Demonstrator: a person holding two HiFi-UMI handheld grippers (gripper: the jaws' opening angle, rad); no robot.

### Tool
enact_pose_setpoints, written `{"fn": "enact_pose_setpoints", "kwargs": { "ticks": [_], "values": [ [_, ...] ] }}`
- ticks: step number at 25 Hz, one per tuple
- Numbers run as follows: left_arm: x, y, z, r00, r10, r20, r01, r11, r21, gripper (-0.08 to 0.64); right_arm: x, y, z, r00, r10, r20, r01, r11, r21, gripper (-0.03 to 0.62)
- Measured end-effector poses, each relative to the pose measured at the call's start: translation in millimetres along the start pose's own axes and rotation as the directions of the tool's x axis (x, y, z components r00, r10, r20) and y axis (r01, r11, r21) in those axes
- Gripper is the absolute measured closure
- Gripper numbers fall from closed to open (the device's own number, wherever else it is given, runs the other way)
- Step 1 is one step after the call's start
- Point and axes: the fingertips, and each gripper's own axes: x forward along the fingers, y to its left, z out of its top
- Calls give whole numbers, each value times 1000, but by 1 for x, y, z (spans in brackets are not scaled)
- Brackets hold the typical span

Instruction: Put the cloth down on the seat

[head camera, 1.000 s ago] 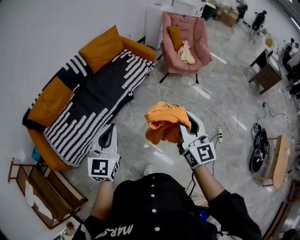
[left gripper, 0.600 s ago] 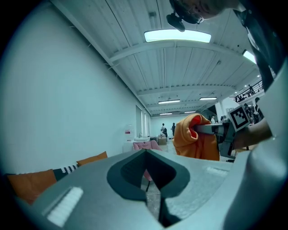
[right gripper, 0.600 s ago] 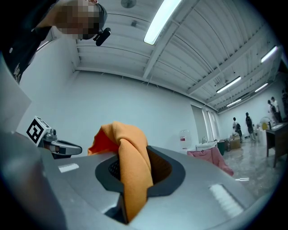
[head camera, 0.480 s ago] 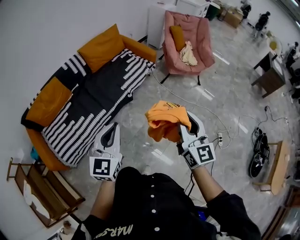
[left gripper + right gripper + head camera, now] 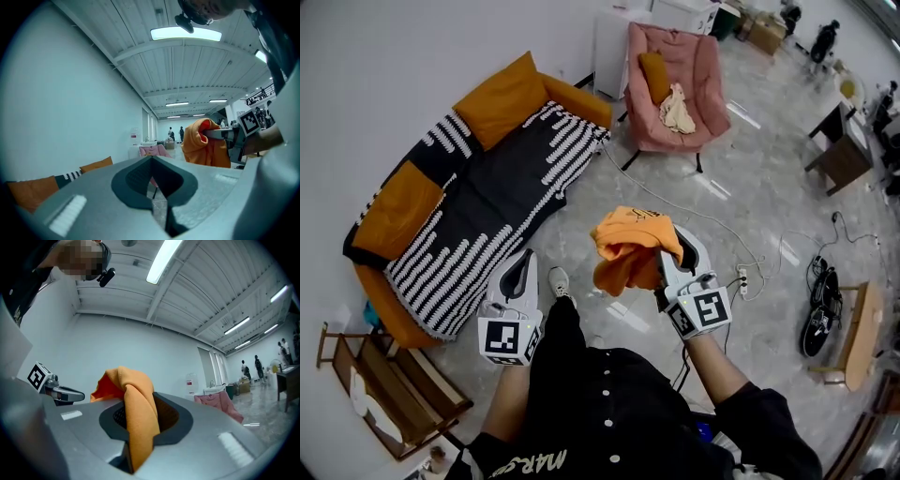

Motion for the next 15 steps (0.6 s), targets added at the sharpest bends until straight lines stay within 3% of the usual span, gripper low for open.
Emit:
{"fn": "enact_pose_setpoints", "kwargs": {
  "ticks": [15],
  "values": [
    [57,31,0,1000,-18,5,18,1000,0,558,55,-19,-7,1000,1,1,-1,1000,-28,511]
  ]
}}
